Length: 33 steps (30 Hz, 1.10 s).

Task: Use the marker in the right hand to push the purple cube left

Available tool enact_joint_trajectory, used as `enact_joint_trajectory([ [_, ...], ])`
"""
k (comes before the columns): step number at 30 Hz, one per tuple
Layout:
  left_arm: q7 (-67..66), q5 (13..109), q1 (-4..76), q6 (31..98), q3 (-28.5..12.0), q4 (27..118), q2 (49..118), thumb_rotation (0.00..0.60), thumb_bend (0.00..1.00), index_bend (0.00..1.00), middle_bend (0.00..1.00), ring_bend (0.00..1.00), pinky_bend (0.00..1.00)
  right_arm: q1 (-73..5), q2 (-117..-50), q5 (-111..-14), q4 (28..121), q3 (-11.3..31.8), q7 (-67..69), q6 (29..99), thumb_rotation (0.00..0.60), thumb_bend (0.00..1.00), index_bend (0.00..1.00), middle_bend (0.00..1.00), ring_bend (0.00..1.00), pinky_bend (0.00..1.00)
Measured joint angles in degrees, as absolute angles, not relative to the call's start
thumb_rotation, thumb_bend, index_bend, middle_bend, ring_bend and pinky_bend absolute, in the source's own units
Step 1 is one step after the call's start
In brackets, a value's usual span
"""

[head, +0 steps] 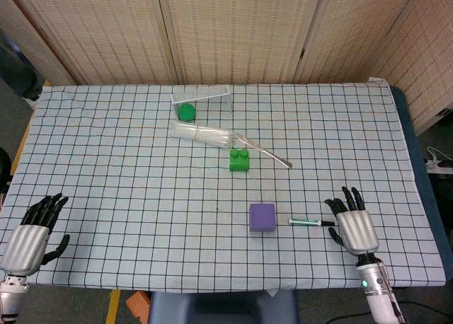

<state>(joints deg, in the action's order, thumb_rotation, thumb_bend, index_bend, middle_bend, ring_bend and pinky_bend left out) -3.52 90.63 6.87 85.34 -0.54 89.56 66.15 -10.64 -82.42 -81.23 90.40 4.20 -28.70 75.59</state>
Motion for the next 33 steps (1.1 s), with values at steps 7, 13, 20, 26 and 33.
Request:
enact_joint_trajectory([
  [7,-1.66,90.94,6.80,85.63,-0.41,89.59,65.42,0.600,0.40,0.00,0.00,0.00,0.13,-12.00,-84.79,-77.82,89.64,4.73,-25.92,71.70,0.600,0.19,0.16,0.31,0.00,0.00],
  [13,-0.87,90.94,6.90,85.40,-0.36,89.51,65.09,0.600,0.40,0.00,0.00,0.00,0.13,-14.49,-85.54,-74.71,89.29,4.89,-25.24,66.92,0.600,0.19,0.23,0.32,0.00,0.00],
  [20,-0.70,90.71,7.08,84.90,-0.33,89.51,64.94,0.600,0.41,0.00,0.00,0.00,0.14,-16.16,-85.93,-74.50,88.95,3.61,-30.16,65.33,0.600,0.22,0.30,0.35,0.00,0.00],
  [26,-0.39,90.93,7.08,84.94,-0.18,89.67,64.73,0.600,0.40,0.00,0.00,0.00,0.14,-16.79,-86.77,-73.87,87.46,2.85,-33.01,65.57,0.600,0.28,0.32,0.37,0.00,0.00],
  [33,-0.06,91.01,7.17,84.76,-0.09,89.61,64.67,0.600,0.40,0.00,0.00,0.00,0.14,-17.44,-88.34,-73.37,85.76,2.99,-33.75,66.18,0.600,0.32,0.34,0.38,0.01,0.00],
])
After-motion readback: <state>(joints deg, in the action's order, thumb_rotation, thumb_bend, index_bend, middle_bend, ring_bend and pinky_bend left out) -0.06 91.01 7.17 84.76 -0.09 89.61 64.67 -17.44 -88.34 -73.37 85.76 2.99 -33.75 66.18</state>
